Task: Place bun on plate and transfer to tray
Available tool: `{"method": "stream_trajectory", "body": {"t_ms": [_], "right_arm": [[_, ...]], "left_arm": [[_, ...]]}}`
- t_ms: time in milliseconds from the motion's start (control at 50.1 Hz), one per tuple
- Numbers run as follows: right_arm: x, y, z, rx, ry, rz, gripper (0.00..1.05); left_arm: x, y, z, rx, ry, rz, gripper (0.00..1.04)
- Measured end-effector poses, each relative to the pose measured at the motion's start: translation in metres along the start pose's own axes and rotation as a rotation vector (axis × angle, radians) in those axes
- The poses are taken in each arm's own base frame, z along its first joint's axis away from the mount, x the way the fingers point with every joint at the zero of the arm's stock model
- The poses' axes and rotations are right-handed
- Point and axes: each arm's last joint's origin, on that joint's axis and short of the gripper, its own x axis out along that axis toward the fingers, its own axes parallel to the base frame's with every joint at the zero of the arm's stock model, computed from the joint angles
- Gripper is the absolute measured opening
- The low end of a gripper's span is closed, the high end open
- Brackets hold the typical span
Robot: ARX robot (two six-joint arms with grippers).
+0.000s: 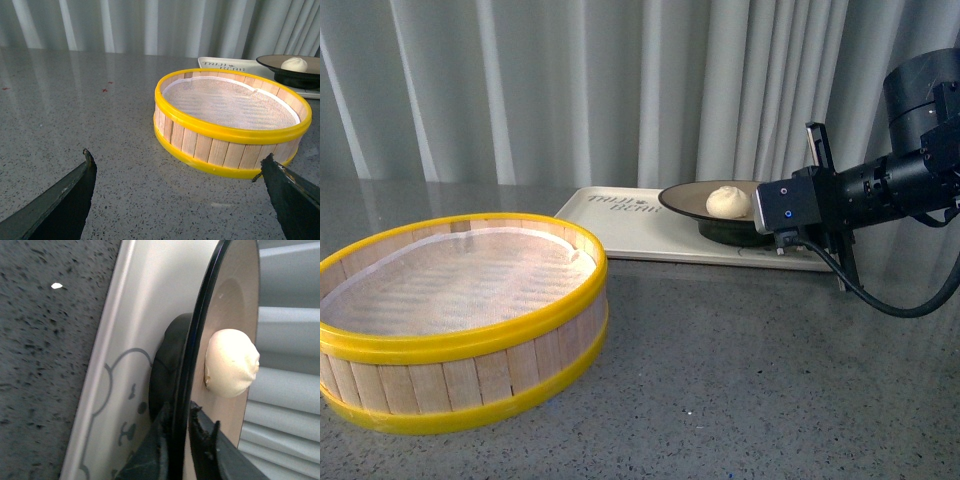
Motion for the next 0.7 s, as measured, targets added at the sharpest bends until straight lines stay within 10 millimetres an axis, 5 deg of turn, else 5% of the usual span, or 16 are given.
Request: {"method": "stream_trajectory", "body": {"t_ms": [359,538,618,698], "right_arm": [[-0.031,0.000,0.024,0.112,-0.014,-0.019,0.61],[-0.106,-0.037,0.072,0.338,-0.062,-0.215,0.97],[-0.146,-0.048,0.091,0.497,-0.009,-0.382,0.95],[-0.197,-0.045,0.108,0.891,0.071,-0.543,0.96]], "left_arm": [[0.000,0.000,0.000,0.000,0.000,0.000,0.98],[0.000,0.000,0.000,0.000,0.000,0.000,0.98],[0.000,0.000,0.000,0.000,0.000,0.000,0.98],[0.000,0.000,0.000,0.000,0.000,0.001,0.98]]}}
